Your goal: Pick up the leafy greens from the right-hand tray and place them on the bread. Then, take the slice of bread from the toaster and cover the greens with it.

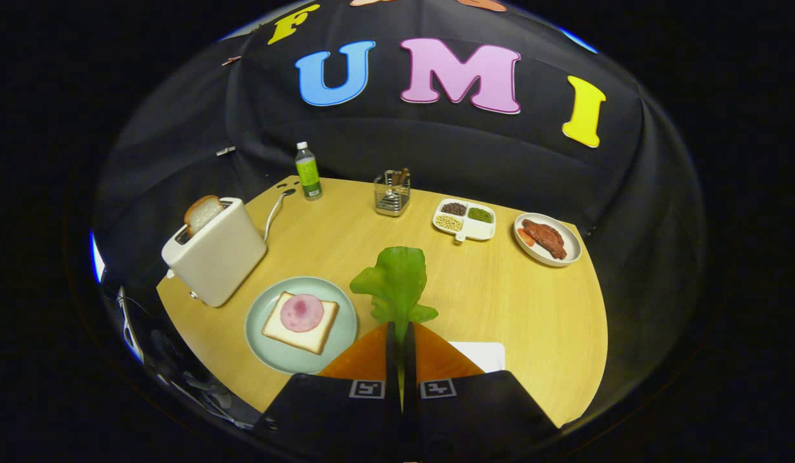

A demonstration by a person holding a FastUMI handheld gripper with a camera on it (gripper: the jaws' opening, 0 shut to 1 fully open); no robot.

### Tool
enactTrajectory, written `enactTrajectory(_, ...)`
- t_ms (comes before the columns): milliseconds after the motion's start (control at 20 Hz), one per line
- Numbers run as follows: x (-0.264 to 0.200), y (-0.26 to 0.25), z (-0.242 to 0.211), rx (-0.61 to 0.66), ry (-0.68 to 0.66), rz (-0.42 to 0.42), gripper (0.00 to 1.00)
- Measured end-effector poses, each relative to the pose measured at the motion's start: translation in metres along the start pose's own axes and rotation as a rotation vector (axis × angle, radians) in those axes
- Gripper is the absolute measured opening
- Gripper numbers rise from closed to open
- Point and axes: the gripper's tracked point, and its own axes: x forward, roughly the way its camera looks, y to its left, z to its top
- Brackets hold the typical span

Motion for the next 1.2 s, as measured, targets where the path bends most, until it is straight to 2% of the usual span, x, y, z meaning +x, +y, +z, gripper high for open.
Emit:
enactTrajectory(300, 0.020, 0.069, 0.013, -0.065, 0.019, 0.093, 0.05)
enactTrajectory(550, 0.046, 0.112, 0.001, -0.076, 0.076, 0.138, 0.05)
enactTrajectory(1000, 0.093, 0.146, -0.040, -0.053, 0.206, 0.148, 0.06)
enactTrajectory(1200, 0.104, 0.150, -0.045, -0.050, 0.226, 0.148, 0.11)
